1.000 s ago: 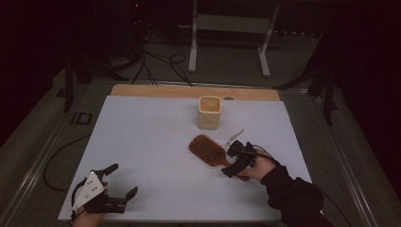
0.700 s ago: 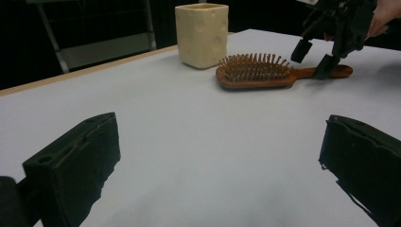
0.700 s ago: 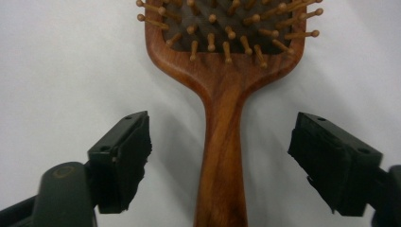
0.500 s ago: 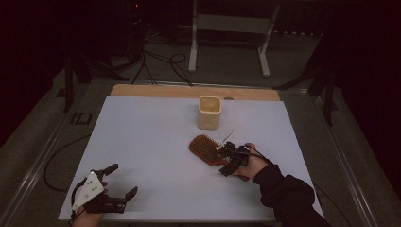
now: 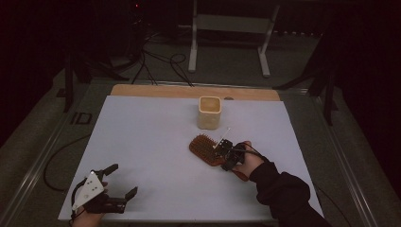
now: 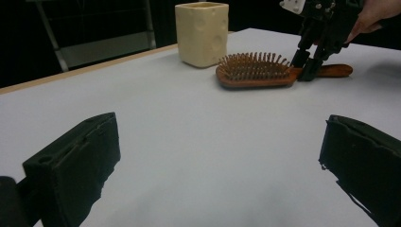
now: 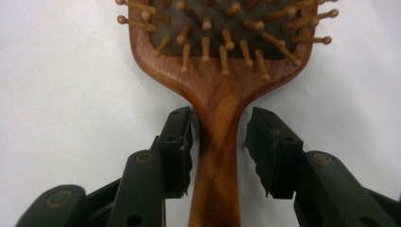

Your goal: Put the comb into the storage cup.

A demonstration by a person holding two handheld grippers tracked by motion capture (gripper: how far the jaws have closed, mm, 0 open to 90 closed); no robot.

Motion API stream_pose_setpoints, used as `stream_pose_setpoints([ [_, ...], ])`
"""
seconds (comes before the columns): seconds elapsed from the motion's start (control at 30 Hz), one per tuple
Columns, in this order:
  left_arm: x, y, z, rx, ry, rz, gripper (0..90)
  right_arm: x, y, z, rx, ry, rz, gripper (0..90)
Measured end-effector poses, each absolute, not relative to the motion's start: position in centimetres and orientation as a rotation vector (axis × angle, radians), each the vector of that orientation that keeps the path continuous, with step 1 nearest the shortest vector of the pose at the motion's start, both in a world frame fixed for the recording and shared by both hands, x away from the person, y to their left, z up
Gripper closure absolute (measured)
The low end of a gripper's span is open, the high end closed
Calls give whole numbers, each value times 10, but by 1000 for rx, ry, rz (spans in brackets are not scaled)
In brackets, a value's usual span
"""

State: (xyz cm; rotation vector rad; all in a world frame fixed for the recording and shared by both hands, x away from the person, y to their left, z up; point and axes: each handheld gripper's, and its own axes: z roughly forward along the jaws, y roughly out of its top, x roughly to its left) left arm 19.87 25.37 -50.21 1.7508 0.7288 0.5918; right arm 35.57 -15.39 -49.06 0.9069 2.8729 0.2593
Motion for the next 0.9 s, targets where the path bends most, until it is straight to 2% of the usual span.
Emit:
stream_pose_setpoints([
  [0.2,199,254,-502,1752,729,590,0,358,-152,-490,900,2902,242,701],
  [0.9,200,253,-503,1758,736,583,0,351,-155,-492,902,2872,295,734],
])
